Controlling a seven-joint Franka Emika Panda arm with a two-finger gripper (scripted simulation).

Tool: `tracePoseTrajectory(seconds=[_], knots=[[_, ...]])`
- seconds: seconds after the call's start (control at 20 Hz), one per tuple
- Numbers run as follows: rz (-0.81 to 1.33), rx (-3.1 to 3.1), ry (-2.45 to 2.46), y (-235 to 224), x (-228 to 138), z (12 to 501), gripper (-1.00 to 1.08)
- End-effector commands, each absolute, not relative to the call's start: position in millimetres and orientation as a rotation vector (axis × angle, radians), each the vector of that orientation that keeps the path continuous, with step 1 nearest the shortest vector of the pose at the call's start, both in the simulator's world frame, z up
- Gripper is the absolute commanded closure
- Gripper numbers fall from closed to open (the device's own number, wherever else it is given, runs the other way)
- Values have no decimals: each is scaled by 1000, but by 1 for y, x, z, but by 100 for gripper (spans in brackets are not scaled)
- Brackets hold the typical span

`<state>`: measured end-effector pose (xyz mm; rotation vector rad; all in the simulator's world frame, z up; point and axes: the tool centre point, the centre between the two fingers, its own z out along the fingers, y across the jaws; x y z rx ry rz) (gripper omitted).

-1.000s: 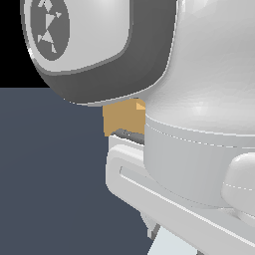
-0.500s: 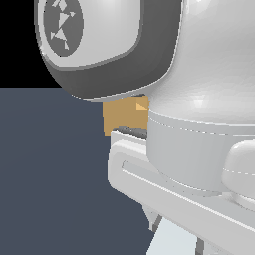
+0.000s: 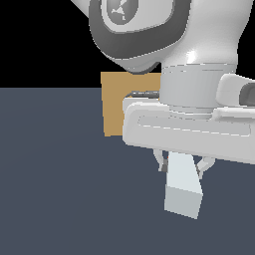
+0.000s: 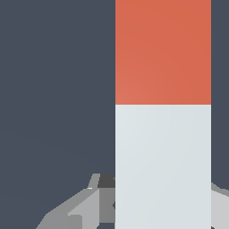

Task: Insert the peg into the horizontal hole in a box.

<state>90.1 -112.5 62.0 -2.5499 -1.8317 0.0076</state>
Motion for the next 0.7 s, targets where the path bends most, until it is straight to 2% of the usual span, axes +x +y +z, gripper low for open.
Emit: tracePoseTrajectory(seconds=[0.0,0.35,0.65], knots=[[2,-2460,-1957,-83,96,79,108],[1,-2202,-2243,-10,93,113,108],[1,-2076,-2359,22,85,128,108]])
